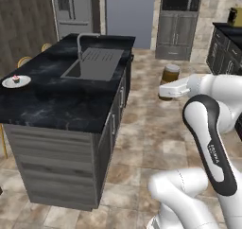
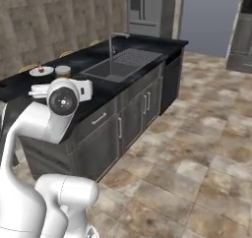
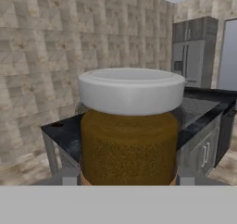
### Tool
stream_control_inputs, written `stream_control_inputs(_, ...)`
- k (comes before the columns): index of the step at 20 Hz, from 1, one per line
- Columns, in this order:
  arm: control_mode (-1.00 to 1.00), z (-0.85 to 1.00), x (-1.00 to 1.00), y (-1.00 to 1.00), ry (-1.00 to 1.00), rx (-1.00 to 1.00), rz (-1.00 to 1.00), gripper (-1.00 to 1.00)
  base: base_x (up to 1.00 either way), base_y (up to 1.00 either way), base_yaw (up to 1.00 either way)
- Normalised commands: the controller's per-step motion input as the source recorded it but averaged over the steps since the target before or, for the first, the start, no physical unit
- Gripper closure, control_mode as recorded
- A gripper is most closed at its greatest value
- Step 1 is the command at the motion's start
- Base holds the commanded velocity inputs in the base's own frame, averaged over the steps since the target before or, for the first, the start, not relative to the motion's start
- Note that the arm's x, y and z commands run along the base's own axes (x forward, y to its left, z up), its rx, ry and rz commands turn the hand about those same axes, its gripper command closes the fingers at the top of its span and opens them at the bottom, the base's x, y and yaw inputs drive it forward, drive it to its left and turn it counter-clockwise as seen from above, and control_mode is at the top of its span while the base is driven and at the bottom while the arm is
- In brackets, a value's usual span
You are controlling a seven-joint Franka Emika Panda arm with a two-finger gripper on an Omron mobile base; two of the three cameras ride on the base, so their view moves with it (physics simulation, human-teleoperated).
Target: Take the cinnamon bottle from the cabinet and place it on the dining table, next to the plate with the cupcake. Then take the chocolate from the dining counter and place it on the cupcake plate.
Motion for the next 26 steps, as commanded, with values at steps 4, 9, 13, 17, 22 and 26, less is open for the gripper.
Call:
stream_control_inputs(4,1.0,0.0,0.0,0.0,0.0,0.0,0.0,1.0,0.0,0.92,0.38)
stream_control_inputs(9,1.0,0.0,0.0,0.0,0.0,0.0,0.0,1.0,0.23,1.0,0.19)
stream_control_inputs(13,1.0,0.0,0.0,0.0,0.0,0.0,0.0,1.0,0.51,1.0,-0.04)
stream_control_inputs(17,1.0,0.0,0.0,0.0,0.0,0.0,0.0,1.0,0.28,1.0,-0.06)
stream_control_inputs(22,1.0,0.0,0.0,0.0,0.0,0.0,0.0,1.0,0.03,1.0,-0.12)
stream_control_inputs(26,1.0,0.0,0.0,0.0,0.0,0.0,0.0,1.0,0.01,1.0,-0.17)
